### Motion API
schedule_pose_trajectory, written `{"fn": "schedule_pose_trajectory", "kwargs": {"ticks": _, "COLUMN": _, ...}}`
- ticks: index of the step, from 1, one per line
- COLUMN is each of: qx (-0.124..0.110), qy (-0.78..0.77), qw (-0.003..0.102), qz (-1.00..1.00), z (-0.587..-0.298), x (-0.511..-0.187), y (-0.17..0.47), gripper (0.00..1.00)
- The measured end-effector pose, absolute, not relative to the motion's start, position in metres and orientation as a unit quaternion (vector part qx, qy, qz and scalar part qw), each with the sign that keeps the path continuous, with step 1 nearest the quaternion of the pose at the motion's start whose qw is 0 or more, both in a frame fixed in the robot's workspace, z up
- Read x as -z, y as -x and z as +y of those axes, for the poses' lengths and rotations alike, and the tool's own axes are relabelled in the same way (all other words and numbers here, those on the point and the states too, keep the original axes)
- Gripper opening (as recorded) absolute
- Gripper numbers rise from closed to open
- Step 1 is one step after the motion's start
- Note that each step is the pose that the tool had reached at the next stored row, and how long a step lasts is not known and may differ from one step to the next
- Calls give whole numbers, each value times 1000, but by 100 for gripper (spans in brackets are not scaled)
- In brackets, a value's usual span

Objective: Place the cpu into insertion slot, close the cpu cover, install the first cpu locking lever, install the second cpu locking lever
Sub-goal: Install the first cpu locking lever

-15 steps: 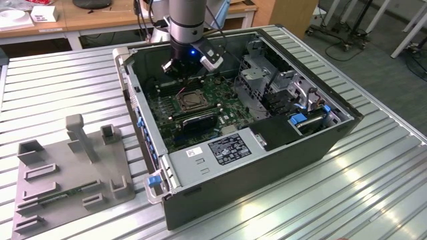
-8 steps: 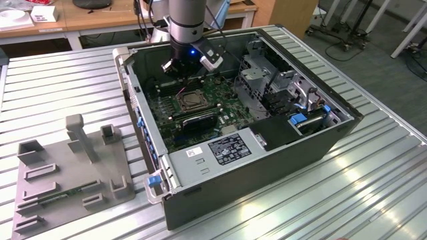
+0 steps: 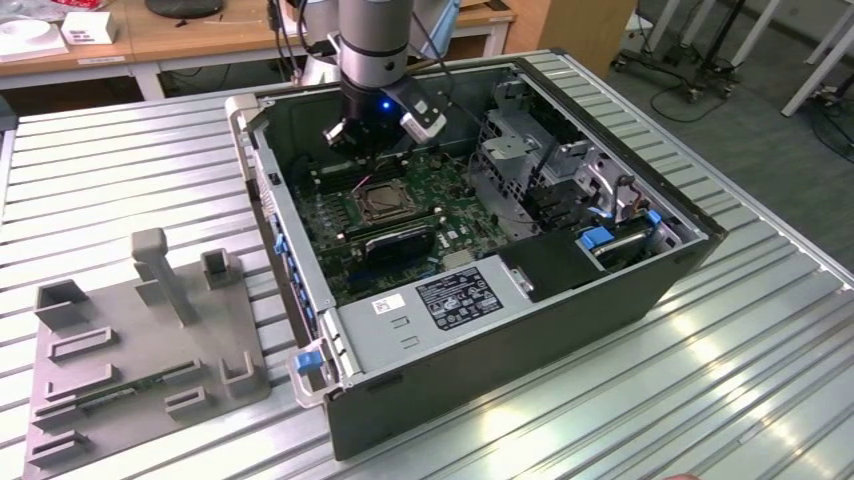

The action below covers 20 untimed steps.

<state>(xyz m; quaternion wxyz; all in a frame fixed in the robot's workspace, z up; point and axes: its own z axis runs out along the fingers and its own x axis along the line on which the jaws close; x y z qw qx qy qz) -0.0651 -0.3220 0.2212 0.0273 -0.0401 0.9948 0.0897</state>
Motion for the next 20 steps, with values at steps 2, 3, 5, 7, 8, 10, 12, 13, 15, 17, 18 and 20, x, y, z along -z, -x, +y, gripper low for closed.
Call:
{"fn": "schedule_pose_trajectory", "kwargs": {"ticks": 2, "qx": -90, "qy": 40, "qw": 27, "qz": 995, "z": -322, "x": -221, "y": 65, "gripper": 11}}
{"fn": "schedule_pose_trajectory", "kwargs": {"ticks": 3, "qx": -90, "qy": 40, "qw": 27, "qz": 995, "z": -322, "x": -221, "y": 65, "gripper": 11}}
{"fn": "schedule_pose_trajectory", "kwargs": {"ticks": 5, "qx": -90, "qy": 40, "qw": 27, "qz": 995, "z": -322, "x": -220, "y": 65, "gripper": 11}}
{"fn": "schedule_pose_trajectory", "kwargs": {"ticks": 7, "qx": -90, "qy": 40, "qw": 27, "qz": 995, "z": -322, "x": -219, "y": 65, "gripper": 11}}
{"fn": "schedule_pose_trajectory", "kwargs": {"ticks": 8, "qx": -90, "qy": 40, "qw": 27, "qz": 995, "z": -322, "x": -219, "y": 65, "gripper": 11}}
{"fn": "schedule_pose_trajectory", "kwargs": {"ticks": 10, "qx": -90, "qy": 40, "qw": 27, "qz": 995, "z": -322, "x": -218, "y": 65, "gripper": 11}}
{"fn": "schedule_pose_trajectory", "kwargs": {"ticks": 12, "qx": -90, "qy": 40, "qw": 27, "qz": 995, "z": -322, "x": -217, "y": 65, "gripper": 11}}
{"fn": "schedule_pose_trajectory", "kwargs": {"ticks": 13, "qx": -90, "qy": 40, "qw": 27, "qz": 995, "z": -322, "x": -217, "y": 65, "gripper": 11}}
{"fn": "schedule_pose_trajectory", "kwargs": {"ticks": 15, "qx": -90, "qy": 40, "qw": 27, "qz": 995, "z": -322, "x": -217, "y": 65, "gripper": 11}}
{"fn": "schedule_pose_trajectory", "kwargs": {"ticks": 17, "qx": -90, "qy": 40, "qw": 27, "qz": 995, "z": -322, "x": -217, "y": 65, "gripper": 11}}
{"fn": "schedule_pose_trajectory", "kwargs": {"ticks": 18, "qx": -90, "qy": 40, "qw": 27, "qz": 995, "z": -322, "x": -217, "y": 65, "gripper": 11}}
{"fn": "schedule_pose_trajectory", "kwargs": {"ticks": 20, "qx": -90, "qy": 40, "qw": 27, "qz": 995, "z": -322, "x": -216, "y": 65, "gripper": 11}}
